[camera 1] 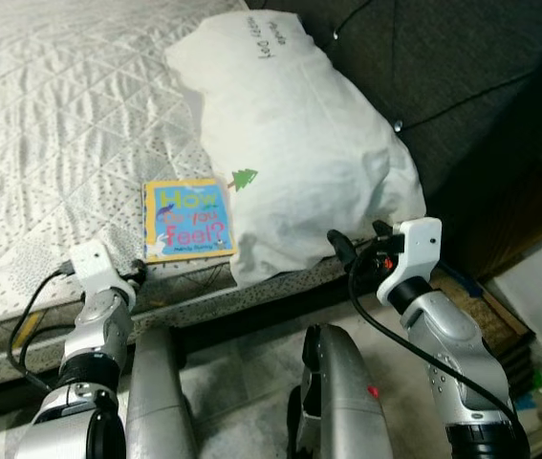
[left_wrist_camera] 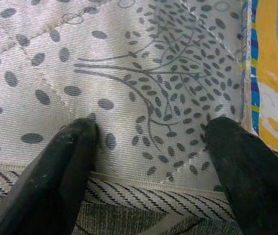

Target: Clean up the room

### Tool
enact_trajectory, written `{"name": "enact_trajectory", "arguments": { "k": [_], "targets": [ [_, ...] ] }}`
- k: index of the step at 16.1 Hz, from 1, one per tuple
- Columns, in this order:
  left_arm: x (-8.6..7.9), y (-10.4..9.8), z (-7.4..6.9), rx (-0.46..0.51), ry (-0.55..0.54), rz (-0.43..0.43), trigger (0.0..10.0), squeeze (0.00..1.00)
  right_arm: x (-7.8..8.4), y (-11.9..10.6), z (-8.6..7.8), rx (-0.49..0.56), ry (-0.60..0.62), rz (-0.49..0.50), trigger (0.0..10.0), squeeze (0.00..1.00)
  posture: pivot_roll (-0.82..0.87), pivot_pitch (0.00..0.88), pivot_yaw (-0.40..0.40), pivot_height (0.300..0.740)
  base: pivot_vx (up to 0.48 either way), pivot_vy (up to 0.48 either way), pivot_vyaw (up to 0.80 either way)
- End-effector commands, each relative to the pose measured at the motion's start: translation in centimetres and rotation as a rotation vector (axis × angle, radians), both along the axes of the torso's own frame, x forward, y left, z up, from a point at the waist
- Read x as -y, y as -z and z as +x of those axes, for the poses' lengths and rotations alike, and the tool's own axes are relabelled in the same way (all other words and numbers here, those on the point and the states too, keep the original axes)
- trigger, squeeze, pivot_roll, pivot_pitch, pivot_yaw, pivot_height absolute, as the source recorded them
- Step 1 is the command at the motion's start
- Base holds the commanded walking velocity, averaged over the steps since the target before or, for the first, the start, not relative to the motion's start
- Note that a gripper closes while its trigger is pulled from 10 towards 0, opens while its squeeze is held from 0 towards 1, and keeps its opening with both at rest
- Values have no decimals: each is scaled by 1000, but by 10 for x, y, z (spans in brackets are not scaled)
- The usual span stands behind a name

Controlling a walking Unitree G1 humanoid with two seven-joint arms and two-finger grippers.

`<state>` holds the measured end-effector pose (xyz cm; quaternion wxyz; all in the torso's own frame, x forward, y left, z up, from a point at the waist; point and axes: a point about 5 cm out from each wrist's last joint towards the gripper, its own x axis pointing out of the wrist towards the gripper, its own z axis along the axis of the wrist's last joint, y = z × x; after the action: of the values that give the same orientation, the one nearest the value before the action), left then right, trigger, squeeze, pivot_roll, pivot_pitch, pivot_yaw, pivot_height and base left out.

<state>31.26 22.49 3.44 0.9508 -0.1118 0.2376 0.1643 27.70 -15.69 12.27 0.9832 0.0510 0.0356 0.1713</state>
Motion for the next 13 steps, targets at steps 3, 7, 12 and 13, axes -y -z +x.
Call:
{"name": "enact_trajectory", "arguments": {
  "k": [3,7,12,13],
  "targets": [
    [16,14,-5,-72,76,-30,10000,0,2,-3,1,15,12,-11,10000,0,-42,151,-69,554,0,0,0],
    [21,14,-3,-68,100,-30,10000,0,2,-2,2,17,14,-15,10000,0,-44,144,-67,554,0,0,0],
    [4,3,-4,32,-41,4,10000,0,4,-1,3,18,17,-19,10000,0,-39,141,-67,554,0,0,0],
    [-4,2,-3,35,-60,15,10000,0,3,-2,3,19,15,-19,10000,0,-40,142,-68,554,0,0,0]
  ]
}}
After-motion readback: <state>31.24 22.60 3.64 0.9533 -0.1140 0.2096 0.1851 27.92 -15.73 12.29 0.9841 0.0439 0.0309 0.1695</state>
